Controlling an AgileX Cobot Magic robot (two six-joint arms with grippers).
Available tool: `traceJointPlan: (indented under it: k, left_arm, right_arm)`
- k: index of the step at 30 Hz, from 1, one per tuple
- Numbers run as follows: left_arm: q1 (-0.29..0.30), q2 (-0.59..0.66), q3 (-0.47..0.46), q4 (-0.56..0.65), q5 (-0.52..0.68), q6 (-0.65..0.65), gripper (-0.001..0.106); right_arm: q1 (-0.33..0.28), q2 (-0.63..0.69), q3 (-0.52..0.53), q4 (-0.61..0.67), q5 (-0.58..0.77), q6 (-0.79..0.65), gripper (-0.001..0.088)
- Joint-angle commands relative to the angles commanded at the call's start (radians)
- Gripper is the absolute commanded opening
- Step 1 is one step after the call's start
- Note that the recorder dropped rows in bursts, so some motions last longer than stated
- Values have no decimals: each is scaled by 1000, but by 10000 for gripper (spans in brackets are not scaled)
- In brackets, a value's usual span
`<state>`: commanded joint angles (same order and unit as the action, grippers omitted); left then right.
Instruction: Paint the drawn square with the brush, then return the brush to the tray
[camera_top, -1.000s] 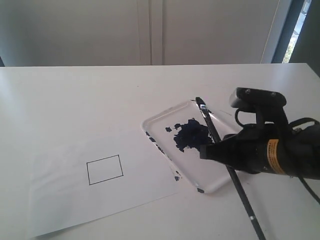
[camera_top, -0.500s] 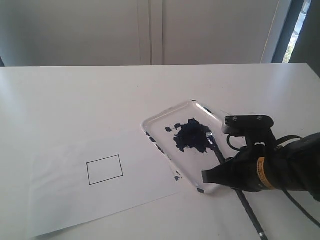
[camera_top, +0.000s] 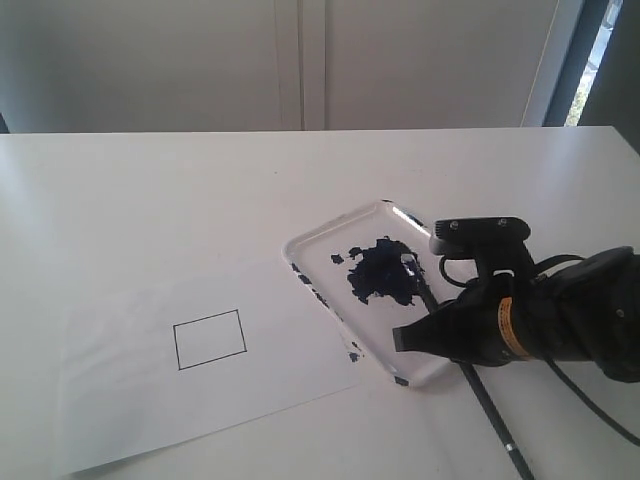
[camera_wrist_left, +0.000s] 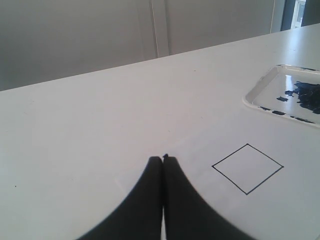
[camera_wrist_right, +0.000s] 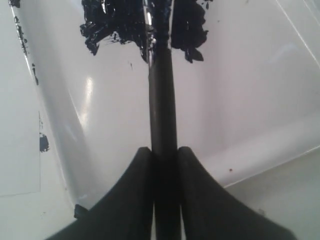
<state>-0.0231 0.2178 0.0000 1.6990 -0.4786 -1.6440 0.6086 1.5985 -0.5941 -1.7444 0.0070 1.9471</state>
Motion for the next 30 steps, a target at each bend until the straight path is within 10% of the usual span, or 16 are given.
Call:
traceJointPlan:
  k: [12,19,30]
  left_arm:
    - [0,0,0,0,0,0,0]
    - [0,0,0,0,0,0,0]
    - [0,0,0,0,0,0,0]
  right_arm:
    - [0,0,-2,0,-7,-8,242]
    - [0,-7,-2,0,0,-29,563]
    - [1,-277,66,0,-155,46,568]
